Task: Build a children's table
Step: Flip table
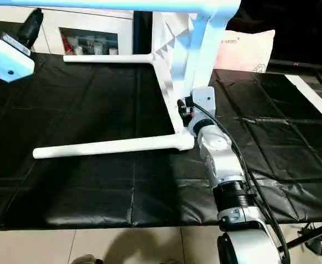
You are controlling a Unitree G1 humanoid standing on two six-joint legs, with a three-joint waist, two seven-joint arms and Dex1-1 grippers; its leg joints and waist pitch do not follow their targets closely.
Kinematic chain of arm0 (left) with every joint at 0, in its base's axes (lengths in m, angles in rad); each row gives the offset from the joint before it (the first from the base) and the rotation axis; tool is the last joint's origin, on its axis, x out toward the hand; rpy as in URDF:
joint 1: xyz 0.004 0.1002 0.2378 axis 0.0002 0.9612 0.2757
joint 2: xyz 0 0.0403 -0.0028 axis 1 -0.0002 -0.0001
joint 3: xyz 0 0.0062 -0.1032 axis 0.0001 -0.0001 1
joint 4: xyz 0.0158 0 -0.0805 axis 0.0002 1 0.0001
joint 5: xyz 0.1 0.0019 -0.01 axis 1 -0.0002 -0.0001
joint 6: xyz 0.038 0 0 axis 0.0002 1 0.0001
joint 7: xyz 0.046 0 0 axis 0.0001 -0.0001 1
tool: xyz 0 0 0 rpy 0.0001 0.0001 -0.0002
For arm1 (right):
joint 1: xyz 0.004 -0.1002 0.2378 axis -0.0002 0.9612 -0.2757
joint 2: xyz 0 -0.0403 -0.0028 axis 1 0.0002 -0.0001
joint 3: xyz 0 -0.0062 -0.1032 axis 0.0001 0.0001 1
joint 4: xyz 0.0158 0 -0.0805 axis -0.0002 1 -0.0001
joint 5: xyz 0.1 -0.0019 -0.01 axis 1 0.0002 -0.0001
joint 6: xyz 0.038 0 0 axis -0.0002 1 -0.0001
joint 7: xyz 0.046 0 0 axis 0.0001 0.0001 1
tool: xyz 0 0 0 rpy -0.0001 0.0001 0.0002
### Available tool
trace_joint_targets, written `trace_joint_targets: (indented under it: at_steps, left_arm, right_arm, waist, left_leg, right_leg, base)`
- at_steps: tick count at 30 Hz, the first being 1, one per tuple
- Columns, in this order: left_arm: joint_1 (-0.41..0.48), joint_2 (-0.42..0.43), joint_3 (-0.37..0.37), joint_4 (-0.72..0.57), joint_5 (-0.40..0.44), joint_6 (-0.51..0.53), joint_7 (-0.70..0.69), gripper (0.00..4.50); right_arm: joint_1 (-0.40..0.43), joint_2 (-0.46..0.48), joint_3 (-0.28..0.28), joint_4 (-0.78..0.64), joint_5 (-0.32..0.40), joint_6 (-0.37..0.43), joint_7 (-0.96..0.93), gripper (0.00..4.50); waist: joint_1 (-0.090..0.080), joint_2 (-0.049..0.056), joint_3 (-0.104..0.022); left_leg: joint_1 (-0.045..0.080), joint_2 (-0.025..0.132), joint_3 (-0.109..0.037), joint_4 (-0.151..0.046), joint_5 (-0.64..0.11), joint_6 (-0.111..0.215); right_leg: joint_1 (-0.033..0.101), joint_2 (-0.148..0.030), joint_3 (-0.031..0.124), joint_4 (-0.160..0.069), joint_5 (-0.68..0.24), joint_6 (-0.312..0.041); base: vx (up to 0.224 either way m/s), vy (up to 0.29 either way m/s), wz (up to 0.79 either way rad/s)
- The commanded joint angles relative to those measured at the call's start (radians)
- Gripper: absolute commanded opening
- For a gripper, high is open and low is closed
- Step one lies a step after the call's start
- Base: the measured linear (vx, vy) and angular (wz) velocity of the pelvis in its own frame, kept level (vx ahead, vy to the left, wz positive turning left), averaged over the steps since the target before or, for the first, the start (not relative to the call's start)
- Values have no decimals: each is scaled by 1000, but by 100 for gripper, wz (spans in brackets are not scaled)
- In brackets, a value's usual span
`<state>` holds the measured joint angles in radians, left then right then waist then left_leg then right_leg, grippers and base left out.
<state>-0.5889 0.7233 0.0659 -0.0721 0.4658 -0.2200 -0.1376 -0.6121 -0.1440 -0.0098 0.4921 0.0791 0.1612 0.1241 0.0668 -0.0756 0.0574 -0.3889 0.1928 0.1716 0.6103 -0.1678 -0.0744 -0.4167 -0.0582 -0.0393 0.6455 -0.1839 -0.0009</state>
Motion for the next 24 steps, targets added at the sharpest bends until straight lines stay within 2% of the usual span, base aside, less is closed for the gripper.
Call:
trace_joint_targets:
  at_steps: [1,5,12,19,20,22,24]
  left_arm:
    - [-16,-13,-9,12,4,19,9,302]
    - [-39,-15,0,17,11,43,21,281]
    - [-60,-19,-1,29,-3,42,4,245]
    - [-95,-69,38,65,-95,116,-13,231]
    - [-101,-70,50,78,-110,123,-17,230]
    - [-105,-71,80,101,-143,135,-23,229]
    - [-96,-79,114,119,-175,153,-29,229]
  right_arm:
    - [-34,-28,2,-41,-26,-35,6,195]
    - [-36,-34,6,-53,-32,-37,11,195]
    - [-38,-41,13,-63,-44,-43,20,195]
    - [-79,-93,20,-80,-66,-58,54,195]
    - [-93,-107,21,-85,-65,-58,70,195]
    - [-125,-138,25,-94,-68,-63,108,195]
    - [-161,-177,31,-103,-73,-68,157,195]
  waist:
    - [1,32,-68]
    - [1,31,-68]
    - [10,37,-69]
    - [21,37,-69]
    - [22,32,-69]
    - [24,34,-71]
    - [24,31,-72]
  left_leg:
    - [25,26,-14,-74,-315,-81]
    - [23,25,-12,-72,-303,-75]
    - [22,25,-10,-70,-260,-71]
    - [24,23,-7,-67,-241,-68]
    - [23,23,-5,-65,-225,-61]
    - [18,21,-3,-62,-185,-51]
    - [14,20,-2,-60,-156,-44]
  right_leg:
    - [33,-60,37,-75,-228,-145]
    - [35,-61,39,-76,-234,-145]
    - [37,-61,39,-72,-194,-149]
    - [38,-61,40,-70,-184,-155]
    - [40,-61,40,-69,-171,-158]
    - [43,-61,40,-65,-140,-163]
    - [48,-61,39,-60,-109,-173]
  base:
    - [0,0,0]
    - [0,0,0]
    - [0,0,0]
    - [0,0,0]
    - [0,0,0]
    - [0,0,0]
    - [0,0,0]
